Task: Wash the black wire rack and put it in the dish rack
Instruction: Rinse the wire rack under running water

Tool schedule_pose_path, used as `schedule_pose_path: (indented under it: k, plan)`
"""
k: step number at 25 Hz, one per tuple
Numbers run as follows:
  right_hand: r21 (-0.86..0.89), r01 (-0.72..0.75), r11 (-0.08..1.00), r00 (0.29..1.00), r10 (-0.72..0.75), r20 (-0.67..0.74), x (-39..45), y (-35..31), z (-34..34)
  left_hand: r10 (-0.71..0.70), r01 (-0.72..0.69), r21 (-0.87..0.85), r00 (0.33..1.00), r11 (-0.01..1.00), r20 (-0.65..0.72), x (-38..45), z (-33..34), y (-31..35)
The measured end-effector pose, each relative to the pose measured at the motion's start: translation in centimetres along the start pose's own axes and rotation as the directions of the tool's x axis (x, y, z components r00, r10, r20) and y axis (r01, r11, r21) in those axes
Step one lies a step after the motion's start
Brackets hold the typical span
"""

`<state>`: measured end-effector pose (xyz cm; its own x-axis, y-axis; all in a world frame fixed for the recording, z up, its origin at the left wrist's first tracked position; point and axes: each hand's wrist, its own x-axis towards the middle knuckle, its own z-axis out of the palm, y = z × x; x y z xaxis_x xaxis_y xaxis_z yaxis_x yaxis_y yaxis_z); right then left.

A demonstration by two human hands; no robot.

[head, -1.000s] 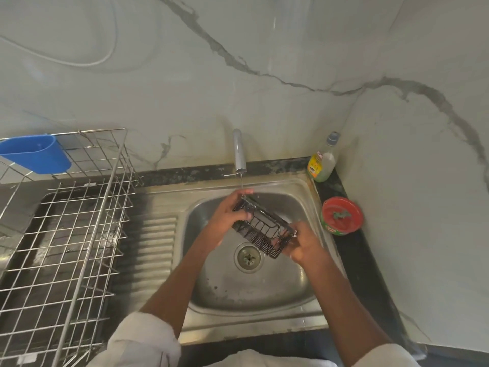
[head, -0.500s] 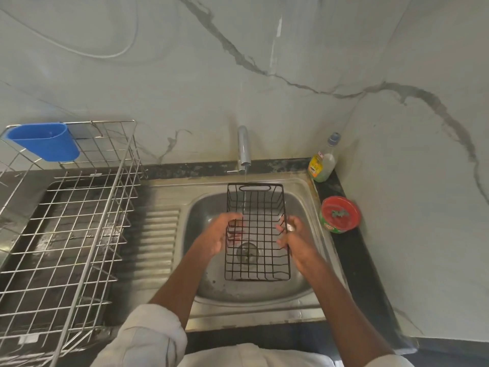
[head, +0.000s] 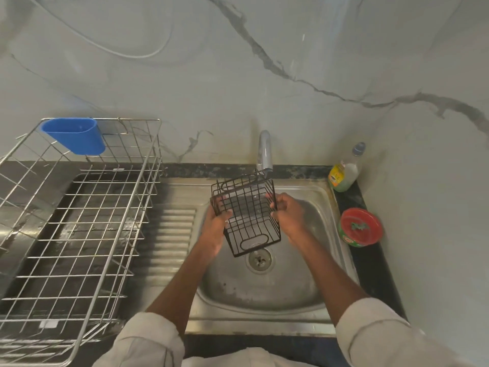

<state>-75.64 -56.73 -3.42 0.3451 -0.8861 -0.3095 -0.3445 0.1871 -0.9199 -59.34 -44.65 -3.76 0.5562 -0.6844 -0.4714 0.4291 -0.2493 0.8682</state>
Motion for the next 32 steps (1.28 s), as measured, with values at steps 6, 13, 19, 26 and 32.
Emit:
schedule_pose_path:
  k: [6,13,19,26,32]
  plan:
    - [-0.021,-0.002,1.0,1.0,0.003,0.013,3.7,-2.4,0.8,0.108,-0.092,0.285,0.993,0.954,-0.04,-0.6,-0.7,-1.1]
    - [0.423,-0.245,0.872,0.969,0.214,0.12,7.4,-5.0,3.3,0.022,0.036,0.231,0.97,0.972,-0.243,-1.8,-0.6,-3.0]
    - [-0.018,-0.039,0.999,0.99,0.036,-0.136,7.6,-6.2,6.1,0.024,0.051,0.261,0.961,0.964,-0.277,-2.0,-1.1,-3.6]
    - [0.615,-0.425,0.664,0.898,0.396,0.193,10.1,-6.7,4.6,0.044,0.025,0.269,0.968,0.963,-0.246,-2.0,-0.5,-4.7]
    - [0.717,-0.31,0.625,0.873,0.486,-0.045,10.0,-7.0,5.6,0.067,0.004,0.296,0.97,0.955,-0.232,-2.5,-1.2,-4.8]
